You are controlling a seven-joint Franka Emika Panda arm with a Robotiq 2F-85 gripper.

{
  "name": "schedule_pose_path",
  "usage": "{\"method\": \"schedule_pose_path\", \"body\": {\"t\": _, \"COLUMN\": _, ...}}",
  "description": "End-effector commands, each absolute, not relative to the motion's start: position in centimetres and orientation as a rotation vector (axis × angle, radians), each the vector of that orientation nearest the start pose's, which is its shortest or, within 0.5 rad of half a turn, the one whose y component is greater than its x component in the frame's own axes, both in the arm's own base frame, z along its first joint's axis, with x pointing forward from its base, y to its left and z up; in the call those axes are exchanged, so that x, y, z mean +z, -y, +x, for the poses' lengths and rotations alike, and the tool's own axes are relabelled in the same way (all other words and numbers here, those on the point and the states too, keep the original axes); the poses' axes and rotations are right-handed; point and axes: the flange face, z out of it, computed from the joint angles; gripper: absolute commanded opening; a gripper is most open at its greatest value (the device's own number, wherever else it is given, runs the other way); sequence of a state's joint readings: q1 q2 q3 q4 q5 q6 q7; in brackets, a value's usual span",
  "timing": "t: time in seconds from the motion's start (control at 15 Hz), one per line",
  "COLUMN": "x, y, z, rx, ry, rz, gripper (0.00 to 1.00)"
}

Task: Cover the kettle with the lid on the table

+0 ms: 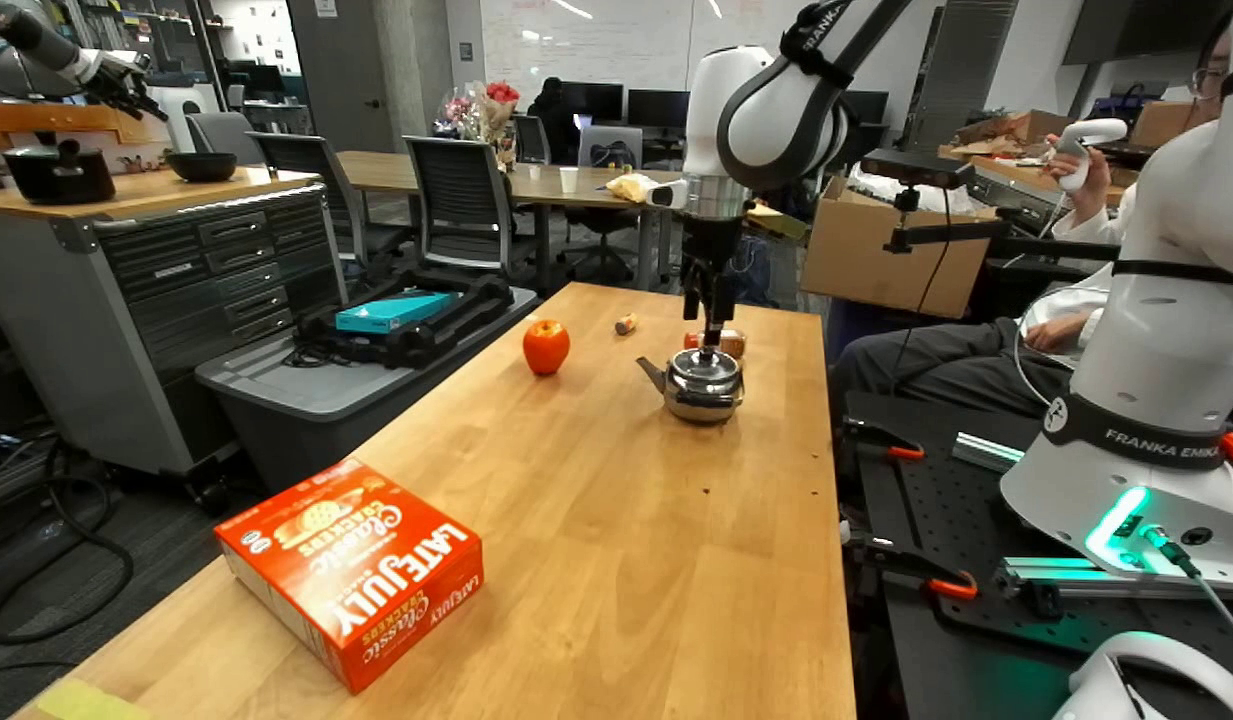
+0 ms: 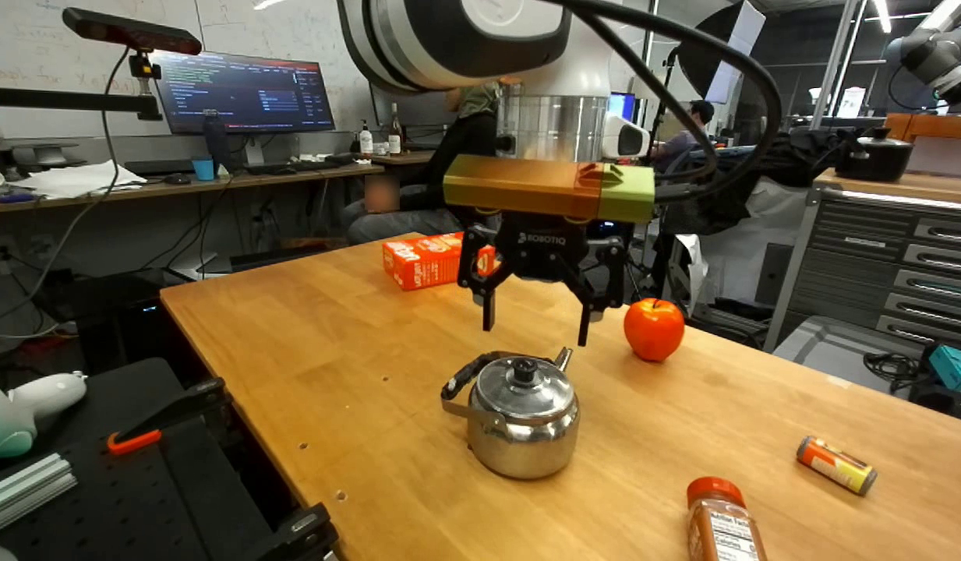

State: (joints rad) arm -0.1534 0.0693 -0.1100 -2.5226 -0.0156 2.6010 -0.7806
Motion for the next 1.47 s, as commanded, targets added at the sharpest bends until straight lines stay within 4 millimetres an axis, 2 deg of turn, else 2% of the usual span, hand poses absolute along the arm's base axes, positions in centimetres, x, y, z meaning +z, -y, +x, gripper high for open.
{"method": "schedule_pose_path", "body": {"t": 0.0, "x": 28.5, "y": 11.0, "z": 44.9, "rx": -0.129, "ry": 0.770, "rz": -3.048, "gripper": 1.00}}
{"method": "schedule_pose_path", "body": {"t": 0.53, "x": 32.6, "y": 8.7, "z": 45.3, "rx": -0.336, "ry": 0.480, "rz": -3.072, "gripper": 1.00}}
{"method": "schedule_pose_path", "body": {"t": 0.93, "x": 36.7, "y": 5.2, "z": 46.1, "rx": -0.336, "ry": 0.271, "rz": -3.053, "gripper": 1.00}}
{"method": "schedule_pose_path", "body": {"t": 1.4, "x": 41.5, "y": 0.8, "z": 46.4, "rx": -0.206, "ry": 0.081, "rz": -3.036, "gripper": 1.00}}
